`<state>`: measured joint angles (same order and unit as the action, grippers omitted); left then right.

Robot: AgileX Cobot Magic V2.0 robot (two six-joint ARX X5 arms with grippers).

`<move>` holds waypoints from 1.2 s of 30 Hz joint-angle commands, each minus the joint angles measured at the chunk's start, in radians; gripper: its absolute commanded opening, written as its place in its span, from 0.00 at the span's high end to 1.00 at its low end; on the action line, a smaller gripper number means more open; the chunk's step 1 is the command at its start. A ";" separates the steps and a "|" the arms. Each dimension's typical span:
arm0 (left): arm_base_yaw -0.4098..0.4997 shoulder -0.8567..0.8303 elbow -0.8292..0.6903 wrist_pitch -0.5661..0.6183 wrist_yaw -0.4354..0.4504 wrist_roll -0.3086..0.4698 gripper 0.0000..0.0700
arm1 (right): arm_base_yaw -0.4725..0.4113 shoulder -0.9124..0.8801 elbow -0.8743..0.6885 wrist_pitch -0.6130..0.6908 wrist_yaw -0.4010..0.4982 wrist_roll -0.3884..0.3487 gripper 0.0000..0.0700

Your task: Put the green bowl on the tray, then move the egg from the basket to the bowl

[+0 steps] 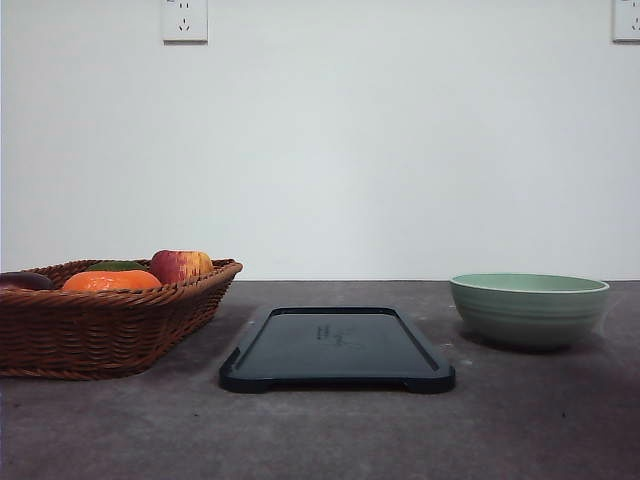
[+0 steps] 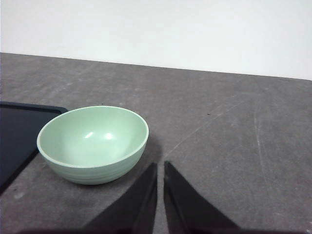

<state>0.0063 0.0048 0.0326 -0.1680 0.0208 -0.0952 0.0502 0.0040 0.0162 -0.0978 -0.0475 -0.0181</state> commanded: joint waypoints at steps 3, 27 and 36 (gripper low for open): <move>0.002 -0.002 -0.019 0.012 -0.006 -0.001 0.97 | -0.002 0.000 -0.004 0.009 0.003 0.014 0.98; 0.002 -0.002 -0.018 0.102 -0.002 -0.804 0.98 | -0.001 0.000 -0.003 0.079 0.005 0.520 0.99; 0.002 0.000 0.007 0.352 -0.005 -0.661 0.98 | -0.001 0.000 0.005 0.293 0.031 0.494 0.99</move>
<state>0.0063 0.0048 0.0337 0.1726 0.0208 -0.8234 0.0502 0.0040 0.0166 0.1778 -0.0219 0.4793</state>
